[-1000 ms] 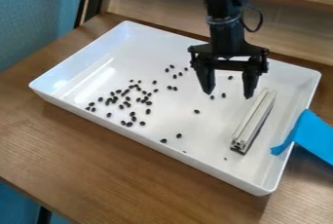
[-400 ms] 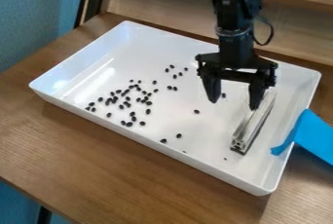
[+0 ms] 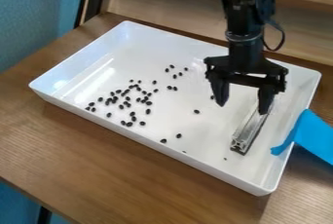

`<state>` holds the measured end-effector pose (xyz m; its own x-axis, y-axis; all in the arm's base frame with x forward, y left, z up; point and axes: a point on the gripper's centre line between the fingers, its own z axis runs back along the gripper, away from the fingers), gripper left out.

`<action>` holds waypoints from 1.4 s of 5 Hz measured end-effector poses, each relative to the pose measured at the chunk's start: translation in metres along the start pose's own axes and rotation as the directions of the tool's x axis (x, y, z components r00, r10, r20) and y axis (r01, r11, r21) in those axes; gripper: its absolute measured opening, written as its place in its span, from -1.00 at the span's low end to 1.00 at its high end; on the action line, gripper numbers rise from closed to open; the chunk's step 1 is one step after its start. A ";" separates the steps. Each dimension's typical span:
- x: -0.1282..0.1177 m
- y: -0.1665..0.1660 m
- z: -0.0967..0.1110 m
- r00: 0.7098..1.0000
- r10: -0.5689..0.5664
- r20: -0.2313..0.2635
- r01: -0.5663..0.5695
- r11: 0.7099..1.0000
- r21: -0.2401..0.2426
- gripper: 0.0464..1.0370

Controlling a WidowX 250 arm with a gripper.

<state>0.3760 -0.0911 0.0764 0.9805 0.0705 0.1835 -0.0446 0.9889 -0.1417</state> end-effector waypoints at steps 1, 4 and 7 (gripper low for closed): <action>0.001 -0.005 -0.001 1.000 0.003 0.015 -0.003 1.000 0.002 0.93; -0.003 -0.005 -0.028 1.000 0.026 -0.017 -0.025 0.997 0.077 0.84; -0.004 0.012 -0.030 0.999 0.039 -0.019 -0.037 0.994 0.103 -0.39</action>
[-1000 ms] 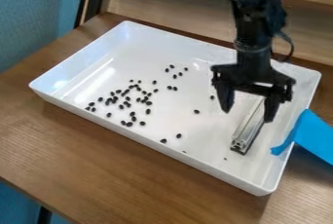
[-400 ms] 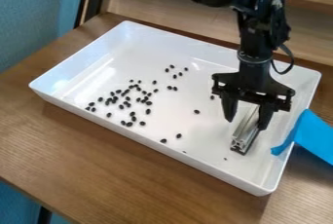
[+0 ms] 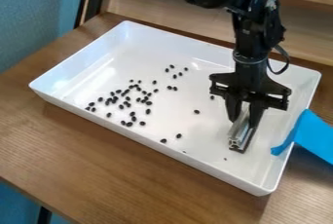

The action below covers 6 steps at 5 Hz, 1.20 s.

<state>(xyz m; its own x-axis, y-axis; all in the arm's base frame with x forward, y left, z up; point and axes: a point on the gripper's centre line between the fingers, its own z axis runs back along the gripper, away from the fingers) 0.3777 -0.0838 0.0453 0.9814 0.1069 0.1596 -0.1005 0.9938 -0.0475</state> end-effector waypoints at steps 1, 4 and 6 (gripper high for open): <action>-0.001 0.015 -0.002 1.000 0.008 -0.013 -0.008 1.000 0.000 -0.39; 0.000 0.099 0.001 0.998 0.056 0.039 -0.057 0.998 0.032 -0.39; -0.010 0.190 0.008 0.993 0.104 0.048 -0.106 0.993 0.049 -0.39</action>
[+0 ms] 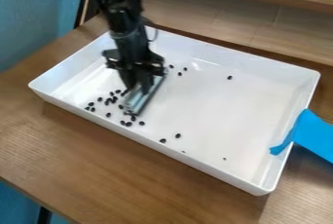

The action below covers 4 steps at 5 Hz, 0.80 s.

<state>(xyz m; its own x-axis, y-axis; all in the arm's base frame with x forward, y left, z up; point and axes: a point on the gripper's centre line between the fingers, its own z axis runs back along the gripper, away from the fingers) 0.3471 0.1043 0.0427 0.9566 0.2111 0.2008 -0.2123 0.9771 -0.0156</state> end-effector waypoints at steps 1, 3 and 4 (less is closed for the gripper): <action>-0.018 0.045 0.006 0.998 0.013 -0.057 -0.013 1.000 0.001 -0.39; -0.050 0.090 0.028 1.000 -0.008 -0.010 0.008 1.000 0.023 -0.39; -0.056 0.078 0.044 0.999 -0.005 0.046 0.006 1.000 -0.014 -0.39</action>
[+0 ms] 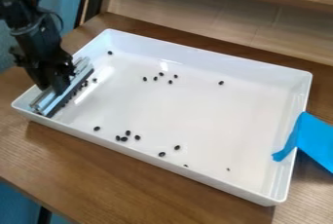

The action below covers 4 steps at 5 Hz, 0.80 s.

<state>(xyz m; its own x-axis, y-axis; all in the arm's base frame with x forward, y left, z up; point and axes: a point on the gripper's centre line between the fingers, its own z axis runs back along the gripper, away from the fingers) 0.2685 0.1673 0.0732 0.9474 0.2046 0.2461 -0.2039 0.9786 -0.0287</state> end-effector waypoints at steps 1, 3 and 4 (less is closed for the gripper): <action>0.006 -0.049 0.010 0.999 -0.019 0.031 0.021 0.998 -0.067 -0.39; 0.020 -0.151 0.028 0.998 -0.013 -0.053 0.007 0.994 -0.112 -0.39; 0.018 -0.203 0.027 0.998 -0.013 -0.065 0.007 0.995 -0.098 -0.39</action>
<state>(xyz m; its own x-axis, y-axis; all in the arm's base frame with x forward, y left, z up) 0.3202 -0.0286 0.1098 0.9640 0.1925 0.1834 -0.1721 0.9776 -0.1215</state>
